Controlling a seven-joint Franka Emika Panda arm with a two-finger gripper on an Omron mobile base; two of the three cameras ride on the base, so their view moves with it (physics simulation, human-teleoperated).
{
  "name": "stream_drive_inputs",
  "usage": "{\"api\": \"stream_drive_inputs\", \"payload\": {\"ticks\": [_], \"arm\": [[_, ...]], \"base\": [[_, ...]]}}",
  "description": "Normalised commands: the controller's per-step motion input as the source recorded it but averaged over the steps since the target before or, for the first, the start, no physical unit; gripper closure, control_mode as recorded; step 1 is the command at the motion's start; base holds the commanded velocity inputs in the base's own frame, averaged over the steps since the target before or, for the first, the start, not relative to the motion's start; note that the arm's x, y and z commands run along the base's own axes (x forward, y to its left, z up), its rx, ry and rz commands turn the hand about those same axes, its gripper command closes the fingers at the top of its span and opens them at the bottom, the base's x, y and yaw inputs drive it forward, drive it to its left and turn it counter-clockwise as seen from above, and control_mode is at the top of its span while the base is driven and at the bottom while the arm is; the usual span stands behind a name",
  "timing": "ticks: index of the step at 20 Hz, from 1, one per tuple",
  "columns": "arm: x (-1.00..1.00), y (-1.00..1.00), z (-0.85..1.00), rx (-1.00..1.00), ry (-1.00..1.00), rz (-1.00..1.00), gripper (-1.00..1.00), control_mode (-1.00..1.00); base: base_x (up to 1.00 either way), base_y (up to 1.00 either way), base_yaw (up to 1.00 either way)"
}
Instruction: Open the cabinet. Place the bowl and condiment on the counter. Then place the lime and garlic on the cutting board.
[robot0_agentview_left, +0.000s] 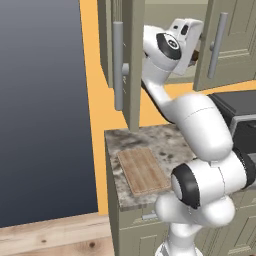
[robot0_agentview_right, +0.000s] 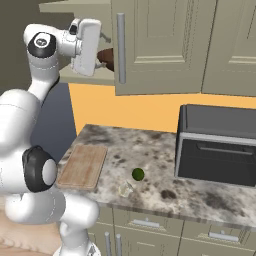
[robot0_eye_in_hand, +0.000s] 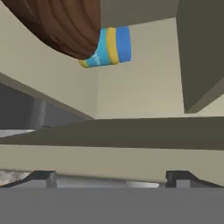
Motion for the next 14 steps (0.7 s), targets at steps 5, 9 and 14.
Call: {"api": "stream_drive_inputs", "payload": {"ticks": [5, 9, 14], "arm": [[0.28, 0.00, 0.00, -0.03, 0.01, -0.13, -1.00, -1.00], [0.74, 0.00, 0.00, -0.02, 0.00, -0.07, -1.00, -1.00], [0.35, -0.28, 0.00, 0.00, 0.00, -0.12, -1.00, -1.00]], "base": [[0.00, 0.00, 0.00], [0.00, 0.00, 0.00], [0.00, 0.00, 0.00]]}}
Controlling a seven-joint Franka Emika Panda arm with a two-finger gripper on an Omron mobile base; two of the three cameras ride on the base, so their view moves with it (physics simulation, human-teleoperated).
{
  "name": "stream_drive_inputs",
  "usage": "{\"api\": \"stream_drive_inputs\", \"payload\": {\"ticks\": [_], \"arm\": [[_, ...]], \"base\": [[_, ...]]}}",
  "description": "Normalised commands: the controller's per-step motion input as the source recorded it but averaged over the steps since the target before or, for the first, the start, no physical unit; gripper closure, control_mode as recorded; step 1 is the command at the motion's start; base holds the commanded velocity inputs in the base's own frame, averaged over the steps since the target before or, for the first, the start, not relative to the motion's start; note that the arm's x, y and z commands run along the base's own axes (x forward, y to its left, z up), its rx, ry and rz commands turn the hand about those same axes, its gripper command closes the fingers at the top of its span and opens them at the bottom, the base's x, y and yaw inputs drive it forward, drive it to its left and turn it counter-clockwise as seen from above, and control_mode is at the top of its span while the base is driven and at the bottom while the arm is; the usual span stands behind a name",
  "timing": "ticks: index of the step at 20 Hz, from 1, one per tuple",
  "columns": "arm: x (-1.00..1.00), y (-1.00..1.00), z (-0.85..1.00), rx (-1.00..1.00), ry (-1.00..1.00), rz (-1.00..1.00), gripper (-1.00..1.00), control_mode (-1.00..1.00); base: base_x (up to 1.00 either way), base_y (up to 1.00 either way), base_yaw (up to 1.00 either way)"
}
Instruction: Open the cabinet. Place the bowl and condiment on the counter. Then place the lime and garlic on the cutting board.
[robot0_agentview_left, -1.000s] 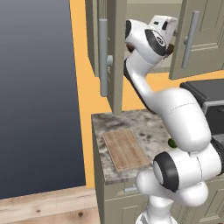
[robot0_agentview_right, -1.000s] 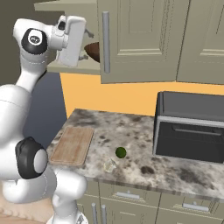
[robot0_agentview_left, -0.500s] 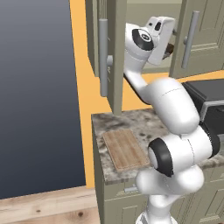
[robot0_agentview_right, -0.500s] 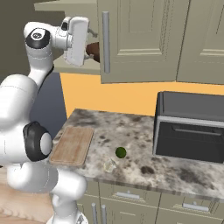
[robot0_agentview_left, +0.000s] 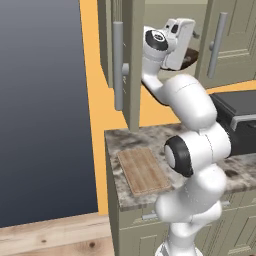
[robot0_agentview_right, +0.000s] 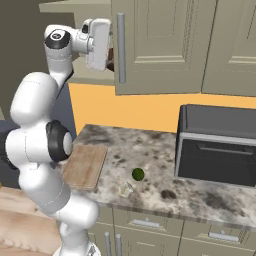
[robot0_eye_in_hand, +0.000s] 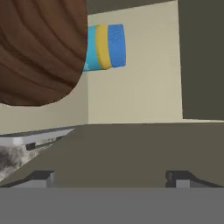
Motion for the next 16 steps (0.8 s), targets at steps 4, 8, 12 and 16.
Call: {"api": "stream_drive_inputs", "payload": {"ticks": [4, 8, 12, 16], "arm": [[0.01, -0.61, 0.00, 0.00, 0.00, -0.23, -1.00, -1.00], [0.00, -0.50, 0.00, 0.00, 0.01, -0.24, -1.00, -1.00], [-0.23, -0.46, 0.00, 0.00, 0.00, -0.21, -1.00, -1.00], [-0.78, -0.43, 0.00, 0.00, 0.00, -0.17, -1.00, -1.00]], "base": [[0.00, 0.00, 0.00], [0.00, 0.00, 0.00], [0.00, 0.00, 0.00], [0.00, 0.00, 0.00]]}}
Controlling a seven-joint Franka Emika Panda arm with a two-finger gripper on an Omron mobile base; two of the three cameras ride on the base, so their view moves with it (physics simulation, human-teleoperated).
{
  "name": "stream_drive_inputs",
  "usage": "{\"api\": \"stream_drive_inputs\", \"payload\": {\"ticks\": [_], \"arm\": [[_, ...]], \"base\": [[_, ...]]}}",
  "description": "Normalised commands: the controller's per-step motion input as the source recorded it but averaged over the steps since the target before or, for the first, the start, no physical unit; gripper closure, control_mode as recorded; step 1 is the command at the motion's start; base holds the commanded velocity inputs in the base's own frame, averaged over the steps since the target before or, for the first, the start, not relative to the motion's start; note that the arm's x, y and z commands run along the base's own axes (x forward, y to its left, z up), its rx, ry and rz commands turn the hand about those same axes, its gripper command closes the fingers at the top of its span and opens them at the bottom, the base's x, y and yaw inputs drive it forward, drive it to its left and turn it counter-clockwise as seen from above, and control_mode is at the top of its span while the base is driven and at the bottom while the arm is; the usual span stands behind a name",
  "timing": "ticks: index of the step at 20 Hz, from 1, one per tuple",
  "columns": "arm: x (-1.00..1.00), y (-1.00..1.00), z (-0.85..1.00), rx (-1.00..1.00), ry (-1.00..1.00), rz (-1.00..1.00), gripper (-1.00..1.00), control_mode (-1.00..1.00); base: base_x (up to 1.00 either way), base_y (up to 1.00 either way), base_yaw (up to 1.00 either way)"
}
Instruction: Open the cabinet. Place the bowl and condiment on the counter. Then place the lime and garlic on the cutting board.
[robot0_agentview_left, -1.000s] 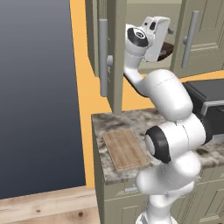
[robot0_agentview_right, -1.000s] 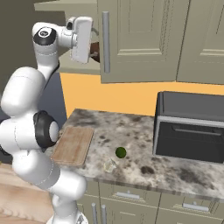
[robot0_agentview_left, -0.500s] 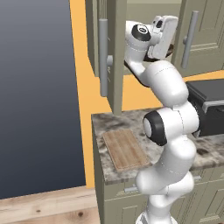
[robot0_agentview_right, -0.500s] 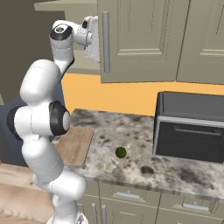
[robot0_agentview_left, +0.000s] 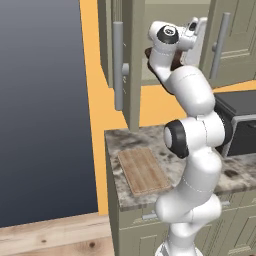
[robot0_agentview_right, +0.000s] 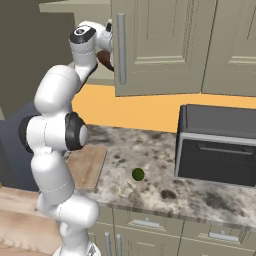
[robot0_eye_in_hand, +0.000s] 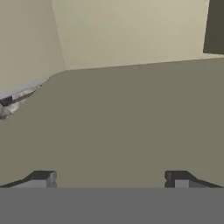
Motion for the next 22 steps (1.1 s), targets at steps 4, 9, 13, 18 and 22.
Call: {"api": "stream_drive_inputs", "payload": {"ticks": [4, 9, 13, 18, 22], "arm": [[-0.92, -0.46, 0.00, 0.00, 0.00, -0.17, -1.00, -1.00], [-0.95, -0.55, 0.00, 0.01, -0.02, -0.17, -1.00, -1.00], [-1.00, -0.61, 0.00, 0.07, -0.09, -0.13, -1.00, -1.00], [-0.96, -0.58, 0.00, 0.07, -0.11, 0.00, -1.00, -1.00], [-0.51, -0.46, 0.00, 0.00, -0.08, 0.26, -1.00, -1.00]], "base": [[0.00, 0.00, 0.00], [0.00, 0.00, 0.00], [0.00, 0.00, 0.00], [0.00, 0.00, 0.00], [0.00, 0.00, 0.00]]}}
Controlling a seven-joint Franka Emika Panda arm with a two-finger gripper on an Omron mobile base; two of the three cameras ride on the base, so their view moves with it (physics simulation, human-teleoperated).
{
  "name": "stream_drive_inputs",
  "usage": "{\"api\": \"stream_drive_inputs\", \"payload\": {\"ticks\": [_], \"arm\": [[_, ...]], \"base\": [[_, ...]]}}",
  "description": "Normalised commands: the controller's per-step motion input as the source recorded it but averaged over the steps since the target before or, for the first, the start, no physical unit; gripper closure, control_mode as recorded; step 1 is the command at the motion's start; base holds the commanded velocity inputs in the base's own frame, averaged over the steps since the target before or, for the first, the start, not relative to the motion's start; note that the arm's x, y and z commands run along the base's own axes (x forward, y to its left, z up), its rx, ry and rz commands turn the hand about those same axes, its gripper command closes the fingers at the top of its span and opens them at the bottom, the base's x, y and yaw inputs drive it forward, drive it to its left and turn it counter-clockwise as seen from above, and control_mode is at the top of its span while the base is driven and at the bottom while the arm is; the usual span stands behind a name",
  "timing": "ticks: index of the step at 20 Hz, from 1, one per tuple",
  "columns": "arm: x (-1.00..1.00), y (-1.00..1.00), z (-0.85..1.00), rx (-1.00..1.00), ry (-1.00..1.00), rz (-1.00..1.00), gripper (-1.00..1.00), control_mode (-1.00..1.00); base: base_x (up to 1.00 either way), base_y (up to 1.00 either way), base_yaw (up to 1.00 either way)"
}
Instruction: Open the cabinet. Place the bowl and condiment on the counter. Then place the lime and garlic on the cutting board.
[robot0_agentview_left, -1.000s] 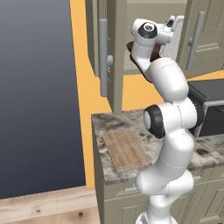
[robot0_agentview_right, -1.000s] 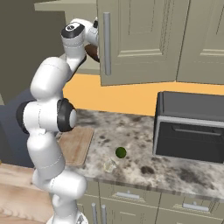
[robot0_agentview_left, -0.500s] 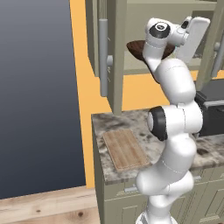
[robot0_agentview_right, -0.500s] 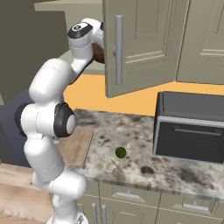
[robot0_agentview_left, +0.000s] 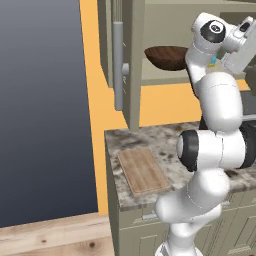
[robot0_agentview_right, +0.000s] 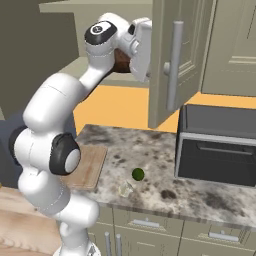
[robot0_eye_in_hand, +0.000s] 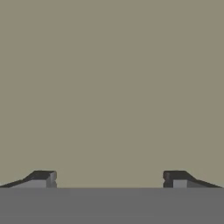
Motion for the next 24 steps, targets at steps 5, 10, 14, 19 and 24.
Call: {"api": "stream_drive_inputs", "payload": {"ticks": [5, 10, 14, 19, 24], "arm": [[-0.12, -0.34, 0.00, 0.00, -0.04, 0.38, -1.00, -1.00], [0.00, -0.35, 0.00, 0.00, -0.06, 0.49, -1.00, -1.00], [0.00, -0.57, 0.00, 0.00, -0.09, 0.50, -1.00, -1.00], [0.14, -0.44, 0.00, 0.02, -0.07, 0.44, -1.00, -1.00], [0.74, -0.54, -0.07, 0.00, 0.00, 0.31, -1.00, -1.00]], "base": [[0.00, 0.00, 0.00], [0.00, 0.00, 0.00], [0.00, 0.00, 0.00], [0.00, 0.00, 0.00], [0.00, 0.00, 0.00]]}}
